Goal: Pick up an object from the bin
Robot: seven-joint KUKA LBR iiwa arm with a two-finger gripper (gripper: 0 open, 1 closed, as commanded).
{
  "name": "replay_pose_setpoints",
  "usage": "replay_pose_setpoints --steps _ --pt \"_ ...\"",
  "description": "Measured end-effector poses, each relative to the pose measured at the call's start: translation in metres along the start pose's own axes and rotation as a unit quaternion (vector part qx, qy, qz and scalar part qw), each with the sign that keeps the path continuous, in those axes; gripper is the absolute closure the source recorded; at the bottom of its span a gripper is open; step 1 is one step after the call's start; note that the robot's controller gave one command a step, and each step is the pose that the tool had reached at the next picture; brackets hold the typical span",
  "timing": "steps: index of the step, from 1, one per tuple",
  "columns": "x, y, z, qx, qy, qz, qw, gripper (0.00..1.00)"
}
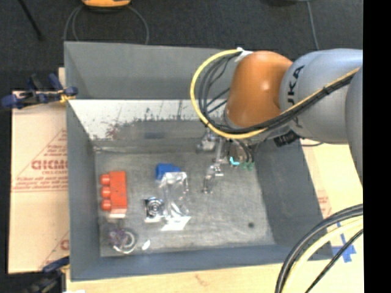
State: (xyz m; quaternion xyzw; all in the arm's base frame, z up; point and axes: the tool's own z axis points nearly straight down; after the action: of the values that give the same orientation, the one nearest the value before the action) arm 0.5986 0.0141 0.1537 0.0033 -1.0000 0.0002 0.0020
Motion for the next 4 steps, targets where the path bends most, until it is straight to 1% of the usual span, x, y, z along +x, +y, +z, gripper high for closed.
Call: replay_pose_setpoints --steps 1,2,3,4 --pt "-0.027 0.033 0.052 0.000 -0.0063 0.024 0.9997 0.00" --pt "-0.021 0.090 0.041 -0.002 -0.0072 0.102 0.9948 0.00" --pt "-0.026 0.079 0.055 -0.001 -0.0040 0.117 0.9932 0.00" --pt "-0.034 0.050 0.080 -0.003 -0.0059 0.113 0.9935 0.00"
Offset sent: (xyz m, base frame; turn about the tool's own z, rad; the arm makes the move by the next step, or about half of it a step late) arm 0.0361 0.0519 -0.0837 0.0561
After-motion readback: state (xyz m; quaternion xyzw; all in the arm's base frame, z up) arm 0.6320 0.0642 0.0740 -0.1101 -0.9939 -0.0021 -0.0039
